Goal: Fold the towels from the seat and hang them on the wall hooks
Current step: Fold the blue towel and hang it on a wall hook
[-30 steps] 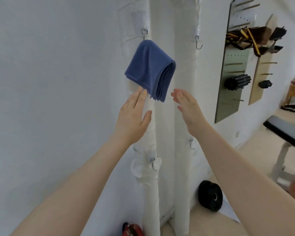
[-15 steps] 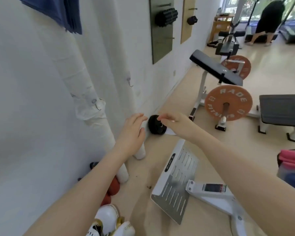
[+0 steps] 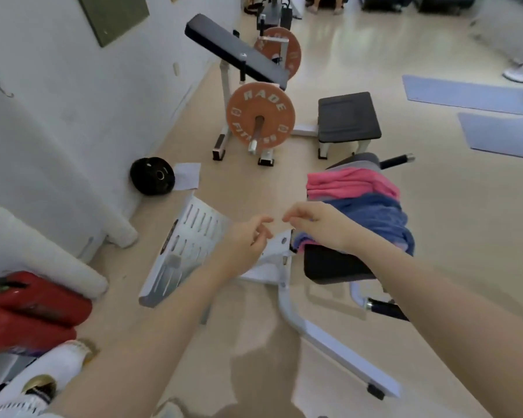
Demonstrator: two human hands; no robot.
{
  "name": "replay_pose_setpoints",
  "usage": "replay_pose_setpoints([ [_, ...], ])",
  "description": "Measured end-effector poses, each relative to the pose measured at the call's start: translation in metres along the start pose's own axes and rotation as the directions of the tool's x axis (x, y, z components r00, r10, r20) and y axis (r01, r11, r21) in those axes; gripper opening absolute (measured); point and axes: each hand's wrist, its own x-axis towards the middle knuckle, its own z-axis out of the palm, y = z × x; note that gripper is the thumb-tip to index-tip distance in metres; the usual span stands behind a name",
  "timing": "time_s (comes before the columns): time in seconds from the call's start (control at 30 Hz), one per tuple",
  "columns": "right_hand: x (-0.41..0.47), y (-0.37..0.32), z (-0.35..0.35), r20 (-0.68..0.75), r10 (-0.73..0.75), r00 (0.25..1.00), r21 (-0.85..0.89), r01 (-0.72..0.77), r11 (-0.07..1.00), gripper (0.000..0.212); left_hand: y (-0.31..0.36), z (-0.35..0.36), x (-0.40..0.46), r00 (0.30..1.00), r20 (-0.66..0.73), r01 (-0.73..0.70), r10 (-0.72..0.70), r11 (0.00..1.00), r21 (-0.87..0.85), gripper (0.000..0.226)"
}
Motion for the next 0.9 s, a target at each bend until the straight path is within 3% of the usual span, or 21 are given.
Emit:
replay_pose_setpoints([
  [0.23,-0.048,0.116,-0.073,-0.062,0.100,0.993,-0.057,-0.104,0.993,0.025,0.064,0.116,0.034,0.995,0.066,0.081,-0.075,0.992,-0.092,0.028],
  [0.53,-0.057,0.226,-0.109,-0.215,0.315,0.924,0.010,-0.321,0.947,0.031,0.075,0.188,0.115,0.967,0.231,0.126,-0.104,0.988,-0.085,0.028],
  [0.73,-0.031,0.274,-0.127,-0.094,0.274,0.957,-0.177,-0.287,0.941,0.029,0.085,0.223,0.164,0.940,0.329,0.111,-0.093,0.993,-0.036,0.039],
  [0.9,-0.003,0.317,-0.115,0.163,0.306,0.938,-0.317,-0.244,0.917,0.006,0.082,0.255,0.185,0.908,0.393,0.135,-0.146,0.989,0.057,0.043],
])
